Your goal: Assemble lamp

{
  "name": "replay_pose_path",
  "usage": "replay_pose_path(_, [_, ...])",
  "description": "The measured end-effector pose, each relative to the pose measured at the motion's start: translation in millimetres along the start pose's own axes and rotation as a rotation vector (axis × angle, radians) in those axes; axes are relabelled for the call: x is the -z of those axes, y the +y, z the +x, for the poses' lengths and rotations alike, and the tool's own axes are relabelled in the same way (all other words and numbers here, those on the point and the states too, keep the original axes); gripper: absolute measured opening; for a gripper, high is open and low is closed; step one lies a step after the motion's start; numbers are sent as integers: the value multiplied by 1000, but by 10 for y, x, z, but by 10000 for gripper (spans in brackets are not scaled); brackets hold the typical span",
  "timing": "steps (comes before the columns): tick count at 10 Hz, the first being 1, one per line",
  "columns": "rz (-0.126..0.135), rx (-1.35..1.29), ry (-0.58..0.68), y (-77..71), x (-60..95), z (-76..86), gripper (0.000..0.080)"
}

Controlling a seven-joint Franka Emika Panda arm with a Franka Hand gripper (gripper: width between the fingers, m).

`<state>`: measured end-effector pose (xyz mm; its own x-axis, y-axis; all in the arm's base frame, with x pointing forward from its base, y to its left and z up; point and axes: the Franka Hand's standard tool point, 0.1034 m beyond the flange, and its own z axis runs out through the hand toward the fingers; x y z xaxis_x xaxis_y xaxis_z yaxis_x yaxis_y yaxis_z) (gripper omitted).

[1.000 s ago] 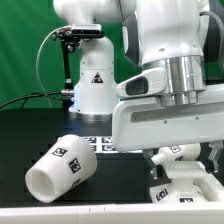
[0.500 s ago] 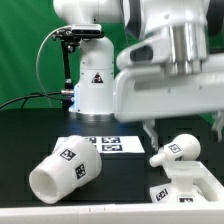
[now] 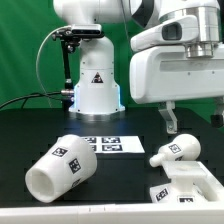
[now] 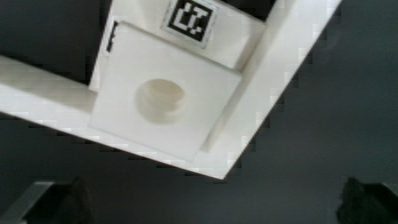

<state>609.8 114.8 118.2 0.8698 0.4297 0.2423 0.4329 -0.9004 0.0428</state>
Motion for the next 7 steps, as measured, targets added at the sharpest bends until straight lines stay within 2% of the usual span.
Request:
replay_pose_path(1, [0,75,0,-8,0,-5,698])
replay_pose_path(2, [-7,181,-1,-98,14,-79,698])
replay_pose_path(4, [-13,378,-17,-221,130,-392,698])
replay_pose_path(5, [-11,449,-22,-265,119,-563,698])
replay_pose_path(7, [-12,571,-24,-233,115,-520,698])
